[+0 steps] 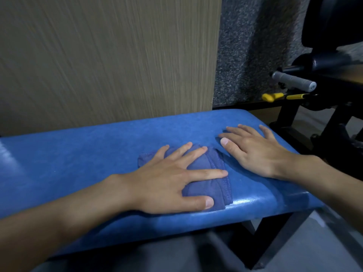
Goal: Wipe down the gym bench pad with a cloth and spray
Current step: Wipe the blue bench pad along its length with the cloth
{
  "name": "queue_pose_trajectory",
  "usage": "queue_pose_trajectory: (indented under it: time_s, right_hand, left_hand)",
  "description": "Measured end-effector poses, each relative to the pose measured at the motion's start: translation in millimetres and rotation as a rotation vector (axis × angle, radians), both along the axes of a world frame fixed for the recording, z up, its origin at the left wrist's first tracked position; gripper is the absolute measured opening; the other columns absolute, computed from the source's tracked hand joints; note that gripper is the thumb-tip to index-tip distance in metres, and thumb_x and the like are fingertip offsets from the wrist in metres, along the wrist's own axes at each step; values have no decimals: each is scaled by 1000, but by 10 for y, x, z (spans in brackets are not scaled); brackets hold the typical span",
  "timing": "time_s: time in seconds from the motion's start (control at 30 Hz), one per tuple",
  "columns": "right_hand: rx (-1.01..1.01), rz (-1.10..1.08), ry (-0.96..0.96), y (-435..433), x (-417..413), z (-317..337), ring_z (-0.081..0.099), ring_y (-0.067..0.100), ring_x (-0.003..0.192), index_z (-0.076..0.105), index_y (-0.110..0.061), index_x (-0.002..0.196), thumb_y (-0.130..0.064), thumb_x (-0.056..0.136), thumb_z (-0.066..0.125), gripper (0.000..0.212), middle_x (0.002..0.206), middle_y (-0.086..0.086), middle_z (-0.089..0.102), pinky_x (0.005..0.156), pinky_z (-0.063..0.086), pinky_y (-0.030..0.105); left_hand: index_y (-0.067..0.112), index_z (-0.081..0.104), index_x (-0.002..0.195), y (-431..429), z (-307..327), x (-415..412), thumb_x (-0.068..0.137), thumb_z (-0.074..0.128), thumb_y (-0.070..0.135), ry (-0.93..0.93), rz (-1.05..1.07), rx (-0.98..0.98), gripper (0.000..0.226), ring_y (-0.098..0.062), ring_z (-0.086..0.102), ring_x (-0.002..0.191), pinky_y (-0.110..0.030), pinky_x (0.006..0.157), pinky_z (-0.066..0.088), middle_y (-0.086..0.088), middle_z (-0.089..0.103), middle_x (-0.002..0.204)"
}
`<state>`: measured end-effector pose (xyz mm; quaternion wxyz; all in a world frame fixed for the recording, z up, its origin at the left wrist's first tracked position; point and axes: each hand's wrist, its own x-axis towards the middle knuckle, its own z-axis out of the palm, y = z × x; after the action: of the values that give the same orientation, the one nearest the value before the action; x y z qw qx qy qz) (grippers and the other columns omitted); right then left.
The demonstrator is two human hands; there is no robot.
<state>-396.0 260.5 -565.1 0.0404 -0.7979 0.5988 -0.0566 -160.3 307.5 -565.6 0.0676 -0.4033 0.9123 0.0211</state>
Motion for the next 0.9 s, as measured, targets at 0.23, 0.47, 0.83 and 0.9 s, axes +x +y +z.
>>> queue_pose_trajectory:
  time_s: [0.23,0.47,0.83,0.9]
  right_hand:
    - [51,2,14,49,-58,-7,0,9,150,20,-45,151,-64,91,3,65,163,-16,7,120,0,50]
    - [75,-5,29,175,-12,-79,-4,8,149,12,-47,151,-64,94,13,59,163,-18,2,120,-3,48]
    - [61,-10,5,157,29,-86,0,9,150,16,-45,151,-61,96,15,57,163,-15,7,119,-1,50]
    - [53,-9,-2,173,32,-72,2,10,149,18,-45,150,-62,96,17,57,163,-15,9,119,0,50]
  left_hand:
    - [87,-8,119,-777,56,113,73,11,87,41,187,1,50,-14,-12,151,-58,119,0,16,-10,164]
    - [71,15,137,-1511,114,484,78,15,86,75,517,-13,61,-22,16,149,-65,112,12,8,18,162]
    - [75,5,136,-641,23,334,69,3,84,40,321,-9,68,-12,-6,152,-53,119,4,15,0,165]
    - [80,-2,130,-311,60,276,71,3,85,14,244,1,59,-11,-11,151,-52,120,3,15,-5,165]
